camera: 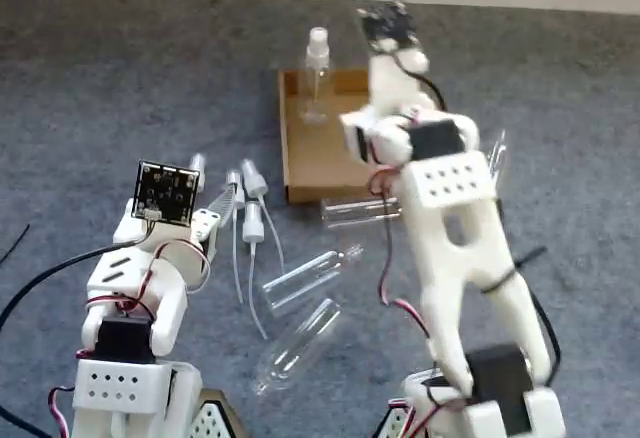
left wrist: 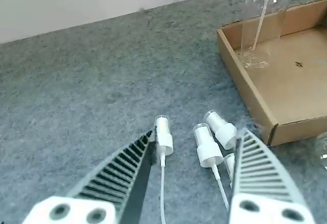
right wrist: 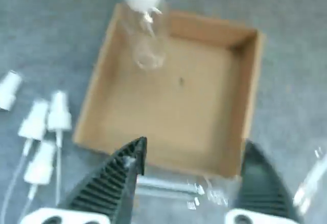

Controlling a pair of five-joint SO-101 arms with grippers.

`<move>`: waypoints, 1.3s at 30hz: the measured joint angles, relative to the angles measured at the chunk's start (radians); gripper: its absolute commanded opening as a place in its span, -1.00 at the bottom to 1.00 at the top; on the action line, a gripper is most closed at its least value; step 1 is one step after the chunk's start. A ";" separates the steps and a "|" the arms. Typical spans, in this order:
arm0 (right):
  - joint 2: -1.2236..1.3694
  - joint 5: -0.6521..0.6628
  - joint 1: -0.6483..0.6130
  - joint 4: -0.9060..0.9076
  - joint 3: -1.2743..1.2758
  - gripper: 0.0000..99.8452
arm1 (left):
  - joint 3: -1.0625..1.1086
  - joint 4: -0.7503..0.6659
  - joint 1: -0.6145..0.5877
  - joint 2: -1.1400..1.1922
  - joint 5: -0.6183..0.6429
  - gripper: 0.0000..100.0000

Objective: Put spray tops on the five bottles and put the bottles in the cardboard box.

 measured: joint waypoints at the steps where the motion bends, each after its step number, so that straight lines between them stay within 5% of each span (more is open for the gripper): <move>1: -0.043 0.000 0.012 -0.003 0.054 -0.96 | 0.000 0.000 0.000 0.000 0.000 -0.56; 11: -0.608 0.000 0.084 -0.282 0.852 -0.99 | 0.169 0.000 0.000 0.000 0.000 -0.55; 22: -1.376 0.000 0.193 -0.302 1.481 -0.99 | 0.247 0.000 -0.008 0.000 0.043 -0.55; 39: -1.530 0.002 0.250 -0.167 1.493 -0.99 | 0.371 -0.002 -0.008 -0.003 0.049 -0.55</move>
